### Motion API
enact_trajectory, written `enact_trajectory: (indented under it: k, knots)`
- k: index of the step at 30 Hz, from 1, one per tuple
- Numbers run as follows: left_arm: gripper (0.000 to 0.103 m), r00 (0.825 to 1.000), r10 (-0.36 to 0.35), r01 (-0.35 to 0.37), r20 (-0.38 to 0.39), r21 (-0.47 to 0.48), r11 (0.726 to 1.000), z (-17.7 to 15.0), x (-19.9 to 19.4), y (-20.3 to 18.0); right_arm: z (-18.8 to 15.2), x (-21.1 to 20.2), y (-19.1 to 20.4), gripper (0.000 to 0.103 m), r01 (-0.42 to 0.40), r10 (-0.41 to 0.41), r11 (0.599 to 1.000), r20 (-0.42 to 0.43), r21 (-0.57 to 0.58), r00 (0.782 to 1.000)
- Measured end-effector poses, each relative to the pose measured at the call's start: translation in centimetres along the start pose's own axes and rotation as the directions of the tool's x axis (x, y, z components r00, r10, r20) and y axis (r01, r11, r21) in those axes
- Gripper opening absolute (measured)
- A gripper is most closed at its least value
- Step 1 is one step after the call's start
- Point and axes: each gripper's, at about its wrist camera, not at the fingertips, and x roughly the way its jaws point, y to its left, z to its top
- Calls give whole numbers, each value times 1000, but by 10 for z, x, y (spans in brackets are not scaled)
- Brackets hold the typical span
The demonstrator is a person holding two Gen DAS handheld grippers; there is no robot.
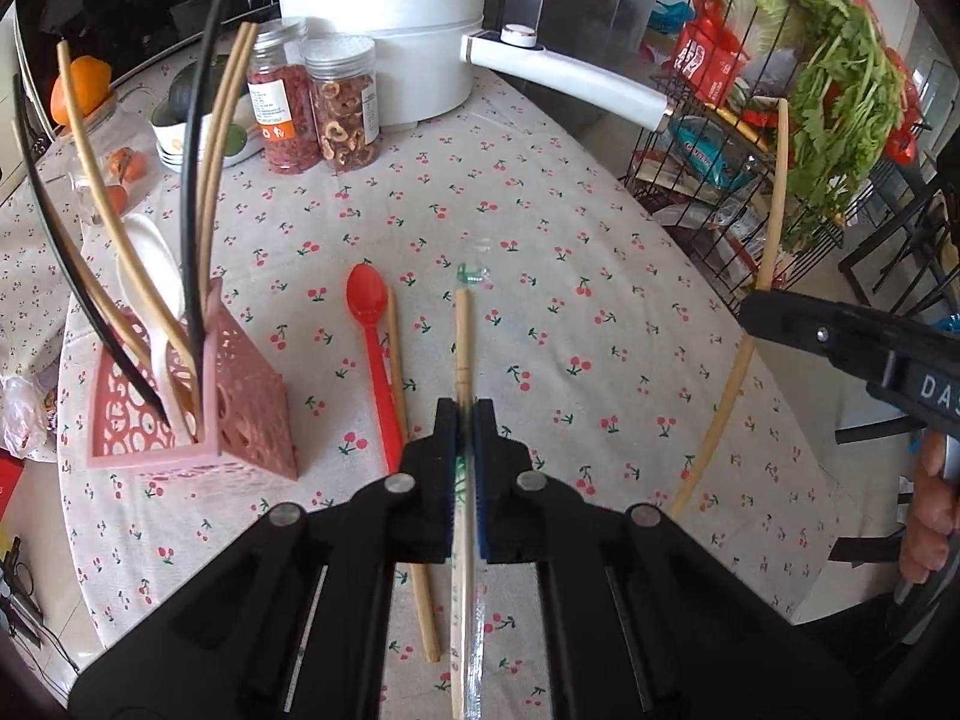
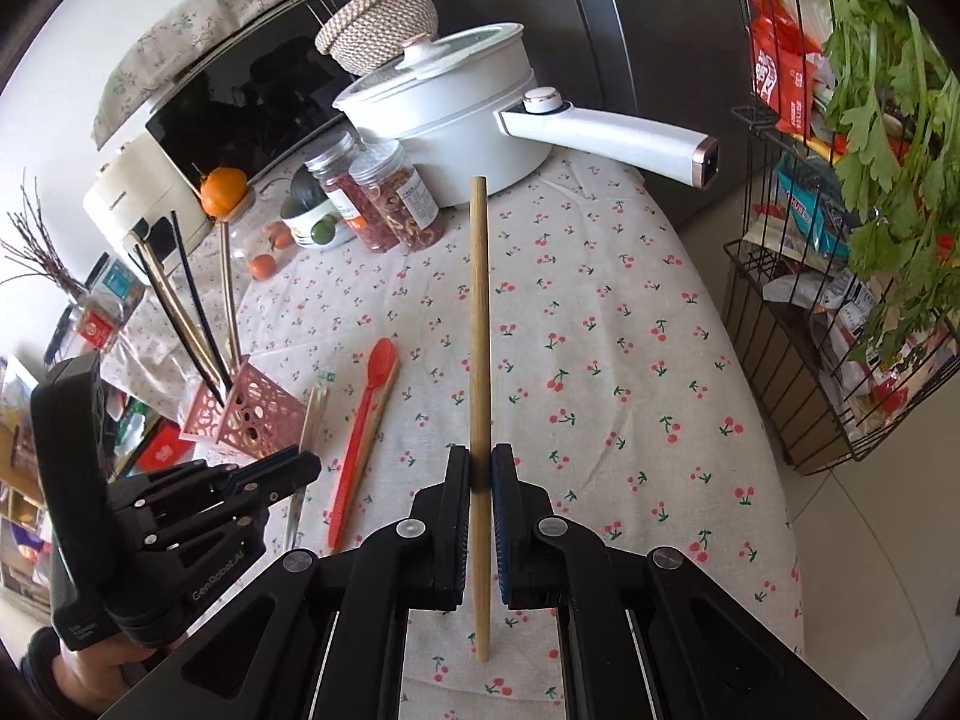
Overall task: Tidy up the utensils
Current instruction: 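Carry the wrapped chopsticks and wooden chopstick upright into the pink basket and release both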
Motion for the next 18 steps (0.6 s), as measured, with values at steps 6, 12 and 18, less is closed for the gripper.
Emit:
enact_trajectory:
  k: [6,12,18]
  knots:
    - [6,989,-90,93,120,-19,995,-10,-48,16,-6,-31,28,7,-7,12,998,94,-59,996]
    - [6,932,-168,204,321,-81,976,-17,-94,49,-1,-56,55,7,-12,37,990,178,-144,983]
    - [6,839,-113,206,533,-117,972,-7,-126,78,8,-57,70,7,-31,64,987,207,-158,976]
